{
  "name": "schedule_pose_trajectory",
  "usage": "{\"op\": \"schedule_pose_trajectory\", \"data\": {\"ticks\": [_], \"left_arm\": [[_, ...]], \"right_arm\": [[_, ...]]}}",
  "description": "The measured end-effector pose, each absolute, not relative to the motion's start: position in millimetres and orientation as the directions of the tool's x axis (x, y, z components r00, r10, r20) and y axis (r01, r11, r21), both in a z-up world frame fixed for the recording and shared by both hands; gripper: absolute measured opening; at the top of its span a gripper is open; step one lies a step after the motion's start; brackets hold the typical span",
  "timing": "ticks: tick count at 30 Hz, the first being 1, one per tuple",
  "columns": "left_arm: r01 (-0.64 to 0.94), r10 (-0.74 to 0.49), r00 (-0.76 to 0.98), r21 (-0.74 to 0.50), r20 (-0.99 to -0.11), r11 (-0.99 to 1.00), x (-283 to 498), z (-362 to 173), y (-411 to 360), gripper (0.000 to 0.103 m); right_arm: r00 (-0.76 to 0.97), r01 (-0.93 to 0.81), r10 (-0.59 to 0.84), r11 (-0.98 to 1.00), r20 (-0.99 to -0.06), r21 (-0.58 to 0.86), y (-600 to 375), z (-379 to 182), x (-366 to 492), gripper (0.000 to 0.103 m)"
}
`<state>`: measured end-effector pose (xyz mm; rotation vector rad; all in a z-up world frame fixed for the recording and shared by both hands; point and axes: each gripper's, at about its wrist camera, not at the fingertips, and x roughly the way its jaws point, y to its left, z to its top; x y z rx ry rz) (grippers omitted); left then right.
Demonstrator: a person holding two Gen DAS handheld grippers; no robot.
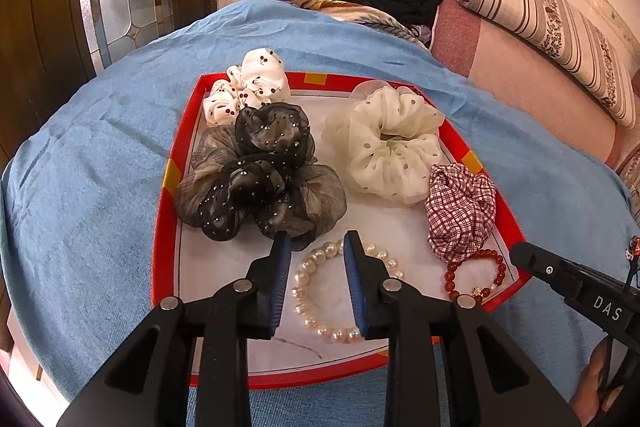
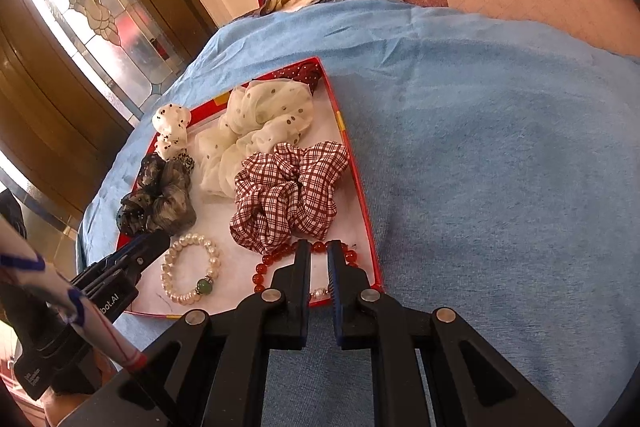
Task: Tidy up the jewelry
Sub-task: 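Lower both bracelets into the box and open both grippers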
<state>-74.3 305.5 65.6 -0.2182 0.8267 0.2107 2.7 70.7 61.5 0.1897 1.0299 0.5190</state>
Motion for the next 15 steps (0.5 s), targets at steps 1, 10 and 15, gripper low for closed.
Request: {"op": "schedule_pose_trajectory", "data": {"ticks": [1, 10, 15], "left_arm": [[-0.268, 0.099, 0.660, -0.111, -0.745, 0.957, -74, 66, 305, 0.026], [-0.262, 0.099, 0.660, -0.105, -0.744, 0.959, -74, 66, 302, 0.030], [-0.260, 0.114, 0.661, -0.084, -0.741, 0.962, -73, 65, 295, 0.041]], "right_arm": [[0.408, -0.320, 0.495, 0.864, -0.767, 0.388, 70, 62, 3, 0.010], [0.404, -0.326, 0.497, 0.863, -0.768, 0.386, 69, 61, -2, 0.010], [0.403, -0.334, 0.495, 0.862, -0.769, 0.380, 70, 64, -7, 0.010]]}}
